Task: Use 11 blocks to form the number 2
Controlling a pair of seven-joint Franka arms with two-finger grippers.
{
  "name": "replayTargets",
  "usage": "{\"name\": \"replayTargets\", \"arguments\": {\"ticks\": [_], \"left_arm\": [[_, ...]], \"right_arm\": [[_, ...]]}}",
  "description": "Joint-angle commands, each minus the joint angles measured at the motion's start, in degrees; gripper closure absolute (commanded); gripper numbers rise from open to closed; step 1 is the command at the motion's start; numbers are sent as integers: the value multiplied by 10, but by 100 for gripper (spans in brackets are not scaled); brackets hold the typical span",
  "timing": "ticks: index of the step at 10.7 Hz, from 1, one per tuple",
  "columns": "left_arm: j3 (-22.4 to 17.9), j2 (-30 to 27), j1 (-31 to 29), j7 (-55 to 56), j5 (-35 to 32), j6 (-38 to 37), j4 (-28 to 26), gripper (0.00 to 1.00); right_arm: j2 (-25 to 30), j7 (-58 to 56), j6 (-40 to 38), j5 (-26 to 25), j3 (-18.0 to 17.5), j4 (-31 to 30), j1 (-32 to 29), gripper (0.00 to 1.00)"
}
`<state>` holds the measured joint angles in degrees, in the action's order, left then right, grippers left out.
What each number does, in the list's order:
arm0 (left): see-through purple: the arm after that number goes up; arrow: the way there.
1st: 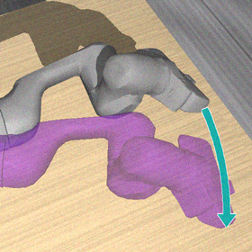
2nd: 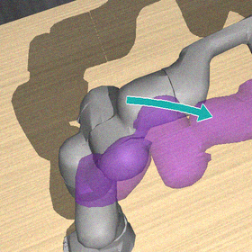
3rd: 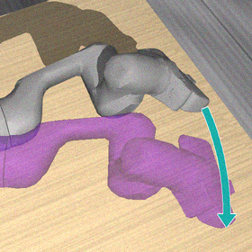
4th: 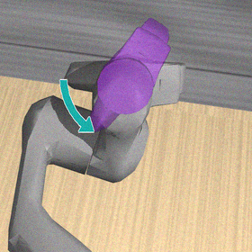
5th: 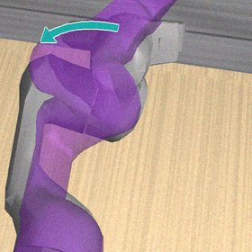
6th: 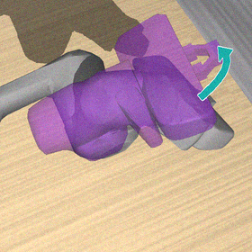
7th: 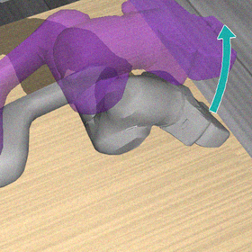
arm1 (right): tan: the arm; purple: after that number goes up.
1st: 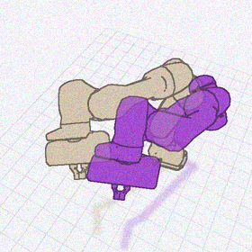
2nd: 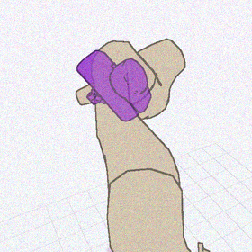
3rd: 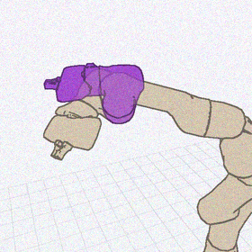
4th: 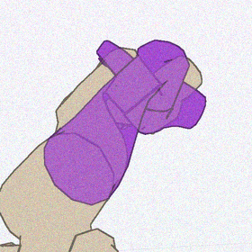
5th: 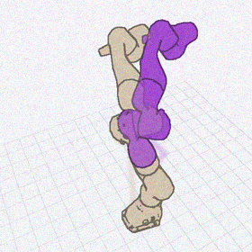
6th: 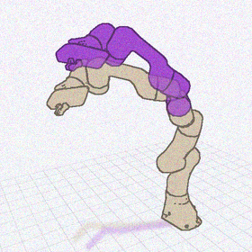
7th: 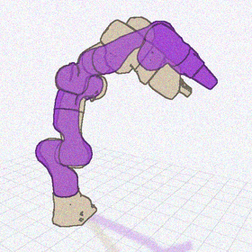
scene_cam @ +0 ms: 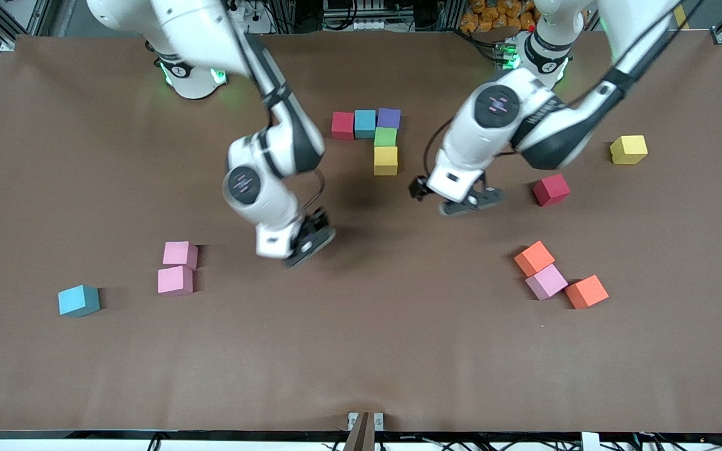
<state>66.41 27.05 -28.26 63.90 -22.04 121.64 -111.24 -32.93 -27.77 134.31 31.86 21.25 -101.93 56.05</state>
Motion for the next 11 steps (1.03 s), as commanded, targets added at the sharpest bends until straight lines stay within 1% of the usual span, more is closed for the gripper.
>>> {"name": "replayTargets", "arguments": {"ticks": [1,2,3,4,6,7,8,9,10,11], "left_arm": [[6,20,-77,-58,12,-13,2,0],[-17,33,-99,-67,10,-12,2,0],[-52,48,-99,-70,7,-12,2,0],[-64,50,-96,-75,2,-12,2,0],[-101,51,-94,-76,-28,-12,8,0],[-117,62,-87,-77,-31,-12,16,0],[-137,74,-74,-78,-40,-12,28,0],[-157,78,-58,-83,-83,-12,34,0],[-163,81,-46,-93,-114,-11,35,0],[-163,92,-46,-94,-121,-11,38,0]], "right_arm": [[61,-113,11,-8,1,-76,49,79],[74,-138,31,-8,1,-98,76,79],[82,-188,72,-7,0,-123,93,79],[82,-250,109,-1,-2,-140,100,79],[80,-300,154,1,-3,-157,134,80],[81,-332,181,3,-6,-173,139,81],[82,-361,204,17,-24,-190,137,82],[81,-383,232,46,-40,-201,138,82],[80,-414,268,78,-63,-214,137,82],[79,-435,301,113,-84,-228,137,82]]}}
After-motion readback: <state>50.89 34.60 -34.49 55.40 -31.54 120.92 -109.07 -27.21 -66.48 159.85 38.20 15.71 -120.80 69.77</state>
